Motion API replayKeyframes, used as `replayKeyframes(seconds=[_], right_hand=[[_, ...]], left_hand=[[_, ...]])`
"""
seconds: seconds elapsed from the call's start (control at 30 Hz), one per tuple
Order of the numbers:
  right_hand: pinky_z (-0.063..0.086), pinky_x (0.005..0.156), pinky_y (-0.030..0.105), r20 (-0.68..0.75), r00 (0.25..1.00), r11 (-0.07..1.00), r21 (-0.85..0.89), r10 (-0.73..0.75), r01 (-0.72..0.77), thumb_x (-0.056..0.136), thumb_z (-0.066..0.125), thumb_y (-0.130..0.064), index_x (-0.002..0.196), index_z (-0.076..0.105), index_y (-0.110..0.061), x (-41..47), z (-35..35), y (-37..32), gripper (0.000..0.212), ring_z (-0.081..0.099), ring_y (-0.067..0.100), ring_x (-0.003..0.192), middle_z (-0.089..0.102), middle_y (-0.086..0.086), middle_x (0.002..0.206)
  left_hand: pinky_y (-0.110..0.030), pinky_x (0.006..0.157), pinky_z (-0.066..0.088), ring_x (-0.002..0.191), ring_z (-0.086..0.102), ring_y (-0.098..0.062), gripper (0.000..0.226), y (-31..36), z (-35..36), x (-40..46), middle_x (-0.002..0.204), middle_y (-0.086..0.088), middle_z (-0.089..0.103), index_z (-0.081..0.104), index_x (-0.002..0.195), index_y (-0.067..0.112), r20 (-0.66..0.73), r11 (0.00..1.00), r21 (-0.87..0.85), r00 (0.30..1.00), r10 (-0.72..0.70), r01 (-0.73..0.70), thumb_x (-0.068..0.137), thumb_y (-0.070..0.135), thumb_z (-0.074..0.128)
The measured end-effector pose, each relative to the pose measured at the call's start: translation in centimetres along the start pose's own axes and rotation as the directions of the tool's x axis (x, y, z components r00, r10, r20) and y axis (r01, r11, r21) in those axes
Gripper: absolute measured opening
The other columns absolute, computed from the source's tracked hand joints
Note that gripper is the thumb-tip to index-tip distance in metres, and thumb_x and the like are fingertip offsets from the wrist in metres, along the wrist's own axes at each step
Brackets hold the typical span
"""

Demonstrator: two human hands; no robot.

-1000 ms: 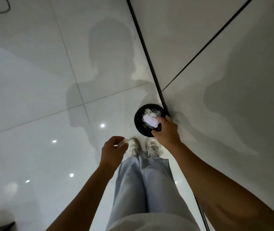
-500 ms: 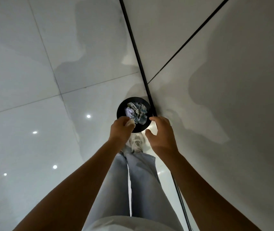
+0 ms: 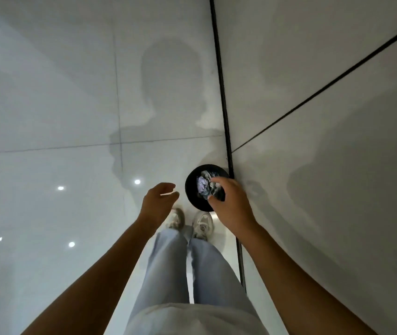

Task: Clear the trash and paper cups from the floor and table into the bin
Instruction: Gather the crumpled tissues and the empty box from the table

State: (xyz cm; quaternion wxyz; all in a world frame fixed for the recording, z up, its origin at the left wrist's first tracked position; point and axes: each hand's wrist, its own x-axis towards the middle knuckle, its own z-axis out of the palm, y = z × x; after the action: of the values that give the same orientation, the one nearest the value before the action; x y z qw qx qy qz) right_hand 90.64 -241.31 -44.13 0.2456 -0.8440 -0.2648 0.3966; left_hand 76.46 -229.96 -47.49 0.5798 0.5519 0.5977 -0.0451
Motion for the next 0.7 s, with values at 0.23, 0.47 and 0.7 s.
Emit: replayKeyframes(seconds=[0.23,0.47,0.7], right_hand=[[0.042,0.087,0.026,0.22,0.932,0.939,-0.128,-0.287,0.32,0.089,0.061,-0.023,0.13,0.049,-0.028,-2.6,2.5,-12.1,0.044,0.052,0.02,0.112,0.049,0.001,0.134],[0.045,0.097,0.03,0.482,0.741,0.774,-0.181,-0.467,0.606,0.089,0.062,-0.024,0.132,0.047,-0.031,-11.4,11.4,-21.9,0.046,0.047,0.019,0.121,0.048,-0.001,0.135],[0.046,0.094,0.027,0.682,0.511,0.59,-0.144,-0.523,0.795,0.088,0.063,-0.025,0.134,0.045,-0.033,-24.1,25.0,-27.5,0.049,0.049,0.017,0.118,0.047,-0.003,0.135]], left_hand=[[-0.01,0.068,0.044,0.098,0.061,-0.008,0.025,-0.4,-10.9,-10.0,0.114,0.005,0.063,0.061,0.115,0.018,-0.288,0.959,-0.246,0.955,0.069,-0.143,0.09,0.015,0.06],[-0.004,0.062,0.044,0.095,0.06,-0.005,0.023,-8.5,-19.3,-20.9,0.112,0.009,0.061,0.061,0.113,0.019,-0.528,0.887,-0.408,0.848,-0.035,-0.217,0.09,0.013,0.061],[-0.009,0.067,0.044,0.1,0.061,-0.01,0.025,-23.6,-26.6,-32.1,0.112,0.006,0.062,0.061,0.113,0.02,-0.628,0.791,-0.573,0.735,-0.255,-0.215,0.089,0.013,0.062]])
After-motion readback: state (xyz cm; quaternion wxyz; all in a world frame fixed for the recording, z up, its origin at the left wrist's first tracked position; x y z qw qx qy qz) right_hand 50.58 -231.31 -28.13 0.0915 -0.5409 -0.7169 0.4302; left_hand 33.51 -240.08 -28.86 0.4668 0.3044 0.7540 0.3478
